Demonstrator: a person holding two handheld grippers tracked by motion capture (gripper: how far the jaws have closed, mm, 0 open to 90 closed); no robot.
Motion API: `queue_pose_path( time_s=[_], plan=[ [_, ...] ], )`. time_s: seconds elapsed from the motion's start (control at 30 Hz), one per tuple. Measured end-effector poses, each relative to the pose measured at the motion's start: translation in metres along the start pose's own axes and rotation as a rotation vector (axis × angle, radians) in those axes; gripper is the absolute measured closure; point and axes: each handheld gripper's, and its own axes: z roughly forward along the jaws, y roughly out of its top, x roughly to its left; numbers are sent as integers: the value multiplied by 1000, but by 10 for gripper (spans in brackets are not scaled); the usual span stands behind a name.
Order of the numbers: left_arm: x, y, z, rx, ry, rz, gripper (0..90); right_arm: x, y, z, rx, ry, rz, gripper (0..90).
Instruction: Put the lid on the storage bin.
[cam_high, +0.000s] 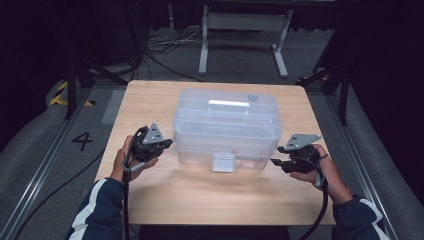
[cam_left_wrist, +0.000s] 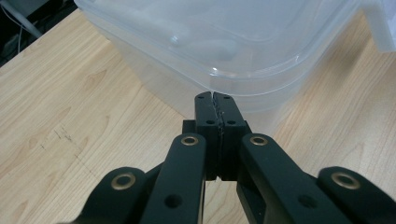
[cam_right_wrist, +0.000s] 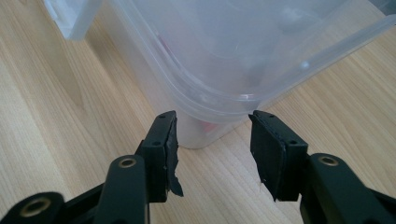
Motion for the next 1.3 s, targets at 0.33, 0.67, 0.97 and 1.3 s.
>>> queue_pose_path(
  time_s=[0.33, 0.67, 0.97, 1.3],
  plan=[
    [-1, -4, -11, -11, 0, 3, 829, 1, -5, -6, 13, -17, -34, 499],
    [-7, -19, -21, 32, 13, 27, 776, 1, -15, -17, 3, -48, -67, 484],
    [-11, -35, -27, 79, 34, 40, 711, 0, -25, -22, 2, -70, -78, 478],
    [-12, -58, -31, 115, 48, 31, 611, -3, -39, -22, 17, -93, -62, 462]
  ],
)
